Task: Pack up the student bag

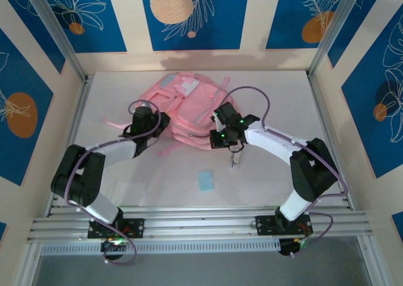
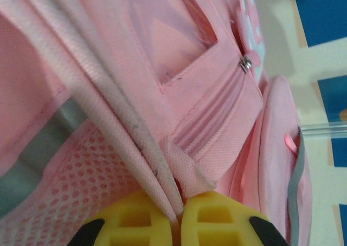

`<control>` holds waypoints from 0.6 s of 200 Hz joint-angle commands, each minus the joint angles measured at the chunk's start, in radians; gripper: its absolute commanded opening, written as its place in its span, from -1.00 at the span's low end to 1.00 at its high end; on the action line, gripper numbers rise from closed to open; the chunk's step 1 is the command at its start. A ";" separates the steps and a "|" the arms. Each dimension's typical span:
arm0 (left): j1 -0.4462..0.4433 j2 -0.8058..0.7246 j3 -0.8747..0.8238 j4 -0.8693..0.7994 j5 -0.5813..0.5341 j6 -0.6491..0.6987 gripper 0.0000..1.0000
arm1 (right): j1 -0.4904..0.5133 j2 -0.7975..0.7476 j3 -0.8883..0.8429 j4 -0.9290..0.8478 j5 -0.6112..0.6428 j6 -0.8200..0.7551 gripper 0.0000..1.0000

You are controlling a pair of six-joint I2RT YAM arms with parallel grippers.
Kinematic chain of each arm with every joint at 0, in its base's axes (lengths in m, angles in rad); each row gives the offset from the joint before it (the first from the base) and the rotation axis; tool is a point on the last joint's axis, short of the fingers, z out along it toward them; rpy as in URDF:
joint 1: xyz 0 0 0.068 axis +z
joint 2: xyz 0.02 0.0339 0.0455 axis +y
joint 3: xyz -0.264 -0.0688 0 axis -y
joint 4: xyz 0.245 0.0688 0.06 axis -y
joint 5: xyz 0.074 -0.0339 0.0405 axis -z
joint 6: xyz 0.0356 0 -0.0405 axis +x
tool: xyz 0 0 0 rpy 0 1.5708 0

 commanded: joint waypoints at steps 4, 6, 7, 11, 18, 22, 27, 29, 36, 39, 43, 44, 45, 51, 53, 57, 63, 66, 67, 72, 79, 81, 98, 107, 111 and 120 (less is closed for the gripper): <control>0.036 0.036 0.073 0.034 0.035 0.051 -1.00 | -0.013 -0.024 -0.003 -0.103 -0.025 -0.053 -1.00; 0.036 0.037 0.074 0.033 0.038 0.052 -1.00 | -0.013 -0.024 -0.004 -0.099 -0.028 -0.053 -1.00; 0.035 0.039 0.074 0.033 0.040 0.051 -1.00 | -0.013 -0.024 -0.004 -0.097 -0.029 -0.053 -1.00; 0.036 0.040 0.078 0.034 0.050 0.050 -1.00 | -0.013 -0.026 -0.004 -0.089 -0.035 -0.054 -1.00; 0.036 0.042 0.081 0.034 0.064 0.045 -1.00 | -0.013 -0.028 -0.004 -0.075 -0.048 -0.050 -1.00; 0.036 0.042 0.081 0.033 0.071 0.043 -1.00 | -0.012 -0.029 -0.003 -0.068 -0.056 -0.046 -1.00; 0.034 0.042 0.080 0.035 0.078 0.037 -1.00 | -0.012 -0.031 -0.001 -0.057 -0.066 -0.040 -1.00; 0.034 0.041 0.078 0.036 0.080 0.034 -1.00 | -0.010 -0.032 0.000 -0.054 -0.069 -0.037 -1.00; 0.034 0.036 0.070 0.042 0.087 0.024 -1.00 | -0.005 -0.034 0.007 -0.045 -0.072 -0.021 -1.00; 0.034 0.033 0.067 0.045 0.091 0.020 -1.00 | -0.002 -0.034 0.012 -0.043 -0.070 -0.012 -1.00; 0.033 0.030 0.061 0.049 0.094 0.014 -1.00 | 0.003 -0.034 0.020 -0.042 -0.071 0.002 -0.98; 0.033 0.030 0.060 0.050 0.095 0.012 -1.00 | 0.005 -0.033 0.022 -0.041 -0.071 0.006 -0.97; 0.032 0.029 0.058 0.052 0.094 0.011 -1.00 | 0.007 -0.033 0.024 -0.040 -0.071 0.009 -0.96; 0.030 0.020 0.049 0.056 0.098 0.002 -1.00 | 0.017 -0.033 0.038 -0.037 -0.069 0.035 -0.88; 0.029 0.017 0.047 0.057 0.100 0.000 -1.00 | 0.020 -0.033 0.042 -0.036 -0.068 0.045 -0.85; 0.026 0.011 0.041 0.061 0.100 -0.004 -1.00 | 0.029 -0.032 0.050 -0.032 -0.068 0.064 -0.81; 0.020 0.001 0.033 0.065 0.099 -0.011 -1.00 | 0.041 -0.031 0.060 -0.020 -0.072 0.095 -0.72; 0.018 -0.004 0.029 0.067 0.098 -0.012 -1.00 | 0.049 -0.032 0.065 -0.013 -0.071 0.108 -0.67; 0.017 -0.006 0.027 0.068 0.098 -0.013 -1.00 | 0.052 -0.032 0.067 -0.011 -0.071 0.115 -0.65; 0.012 -0.014 0.021 0.071 0.097 -0.020 -1.00 | 0.064 -0.030 0.074 0.000 -0.067 0.151 -0.54; 0.005 -0.026 0.014 0.080 0.093 -0.030 -1.00 | 0.079 -0.026 0.081 0.024 -0.071 0.194 -0.43; 0.002 -0.029 0.011 0.082 0.092 -0.031 -1.00 | 0.082 -0.024 0.083 0.031 -0.075 0.203 -0.39; -0.017 -0.057 0.000 0.094 0.082 -0.048 -1.00 | 0.104 -0.003 0.095 0.085 -0.089 0.315 -0.20; -0.027 -0.068 0.000 0.096 0.076 -0.052 -1.00 | 0.110 0.014 0.101 0.111 -0.099 0.360 -0.15; -0.030 -0.074 0.000 0.096 0.074 -0.052 -1.00 | 0.114 0.021 0.103 0.120 -0.098 0.374 -0.12; -0.039 -0.083 0.002 0.094 0.071 -0.051 -1.00 | 0.124 0.036 0.113 0.132 -0.084 0.397 -0.07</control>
